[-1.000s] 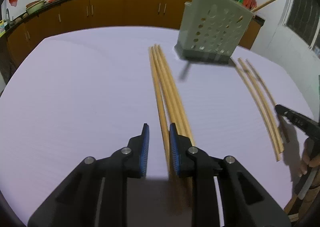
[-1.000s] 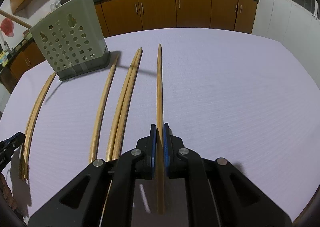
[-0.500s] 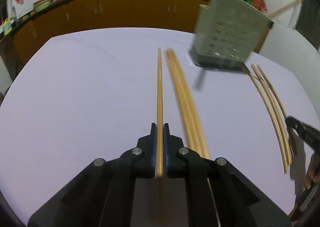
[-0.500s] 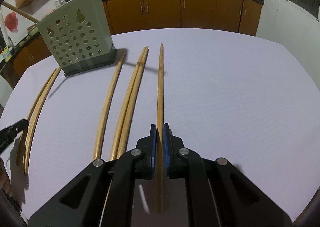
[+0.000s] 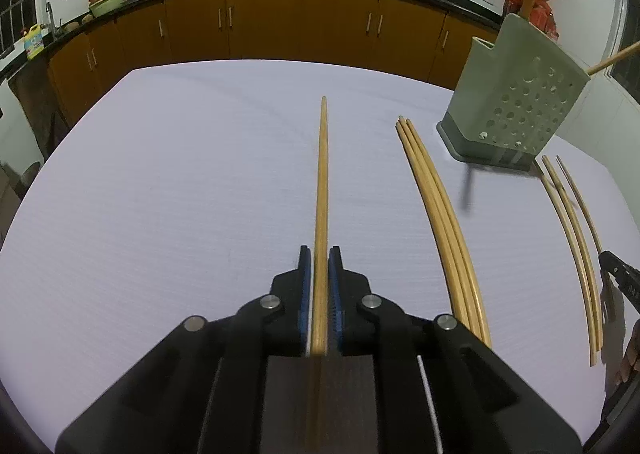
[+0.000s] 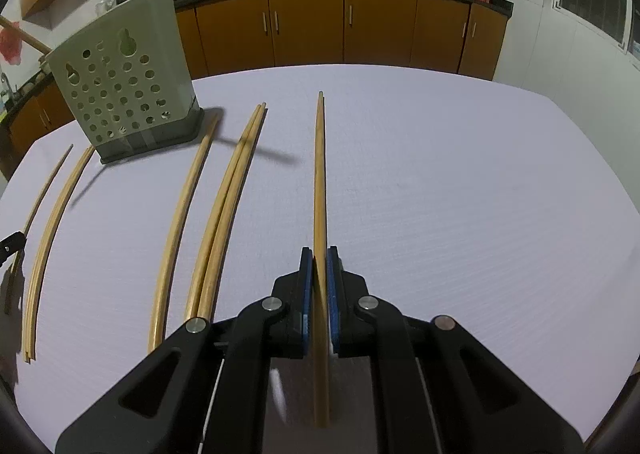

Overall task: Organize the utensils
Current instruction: 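Close the left tool on a chopstick while the right tool grasps another chopstick, then hold the grasped chopsticks against the table with both tools, then lift the left tool's chopstick upright over the holder while the right tool does likewise, then lower the chopsticks into the green holder and open both tools, then lower the left tool onto another chopstick and close while the right tool grasps one too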

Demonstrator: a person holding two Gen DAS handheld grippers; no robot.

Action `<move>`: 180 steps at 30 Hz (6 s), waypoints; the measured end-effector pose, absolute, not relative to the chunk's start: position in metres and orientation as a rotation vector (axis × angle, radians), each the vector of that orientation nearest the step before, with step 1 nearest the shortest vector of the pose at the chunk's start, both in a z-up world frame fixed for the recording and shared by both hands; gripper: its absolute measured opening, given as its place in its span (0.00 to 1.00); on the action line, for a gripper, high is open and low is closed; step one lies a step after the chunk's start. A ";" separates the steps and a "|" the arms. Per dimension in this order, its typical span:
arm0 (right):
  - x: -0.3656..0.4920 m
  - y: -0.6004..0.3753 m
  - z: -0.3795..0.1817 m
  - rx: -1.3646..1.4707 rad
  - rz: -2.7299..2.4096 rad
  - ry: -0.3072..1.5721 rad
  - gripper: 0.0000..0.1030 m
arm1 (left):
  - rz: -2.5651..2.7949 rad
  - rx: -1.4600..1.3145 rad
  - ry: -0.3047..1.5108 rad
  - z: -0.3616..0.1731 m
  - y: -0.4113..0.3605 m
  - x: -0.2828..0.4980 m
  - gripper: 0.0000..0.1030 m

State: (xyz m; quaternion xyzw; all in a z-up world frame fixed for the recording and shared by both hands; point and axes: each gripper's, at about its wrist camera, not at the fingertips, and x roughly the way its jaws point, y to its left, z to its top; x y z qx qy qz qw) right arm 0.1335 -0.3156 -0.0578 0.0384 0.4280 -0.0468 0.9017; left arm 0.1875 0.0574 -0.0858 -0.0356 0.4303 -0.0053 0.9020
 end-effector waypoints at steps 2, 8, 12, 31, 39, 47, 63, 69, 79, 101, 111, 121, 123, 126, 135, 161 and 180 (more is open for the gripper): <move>0.134 -0.316 -0.058 0.085 -0.094 0.885 0.08 | -0.013 -0.065 0.891 -0.086 0.056 0.188 0.14; 0.133 -0.315 -0.059 0.085 -0.094 0.884 0.08 | -0.016 -0.058 0.891 -0.086 0.054 0.188 0.16; 0.134 -0.314 -0.059 0.089 -0.093 0.884 0.08 | -0.019 -0.063 0.891 -0.087 0.054 0.189 0.16; 0.133 -0.314 -0.058 0.091 -0.092 0.884 0.08 | -0.018 -0.058 0.893 -0.086 0.054 0.189 0.18; 0.133 -0.314 -0.058 0.092 -0.092 0.884 0.08 | -0.019 -0.057 0.893 -0.086 0.054 0.189 0.18; 0.133 -0.314 -0.058 0.092 -0.091 0.885 0.08 | -0.019 -0.056 0.893 -0.086 0.053 0.189 0.19; 0.131 -0.316 -0.058 0.106 -0.086 0.884 0.08 | -0.022 -0.040 0.894 -0.087 0.051 0.183 0.21; 0.117 -0.320 -0.058 0.141 -0.064 0.885 0.08 | -0.021 -0.008 0.899 -0.087 0.050 0.164 0.10; 0.102 -0.319 -0.012 0.130 -0.065 0.728 0.07 | -0.054 -0.023 0.774 -0.042 0.056 0.146 0.07; 0.102 -0.310 0.143 0.154 0.079 0.371 0.07 | -0.274 -0.069 0.453 0.118 0.045 0.125 0.07; 0.114 -0.272 0.205 0.166 0.180 0.162 0.07 | -0.348 -0.077 0.302 0.175 0.001 0.143 0.07; 0.169 -0.251 0.160 0.164 0.177 0.251 0.07 | -0.352 -0.053 0.424 0.142 -0.025 0.198 0.07; 0.176 -0.249 0.150 0.174 0.181 0.299 0.07 | -0.361 -0.061 0.451 0.132 -0.025 0.207 0.07; 0.180 -0.249 0.142 0.187 0.185 0.345 0.08 | -0.361 -0.075 0.478 0.121 -0.025 0.217 0.07; 0.153 -0.256 0.163 0.183 0.162 0.287 0.35 | -0.350 -0.126 0.447 0.121 -0.015 0.208 0.17; 0.135 -0.282 -0.054 0.232 0.109 0.932 0.10 | -0.153 -0.165 0.831 -0.061 0.041 0.145 0.22; 0.134 -0.301 -0.057 0.174 -0.025 0.893 0.07 | -0.194 -0.051 0.908 -0.082 0.002 0.154 0.17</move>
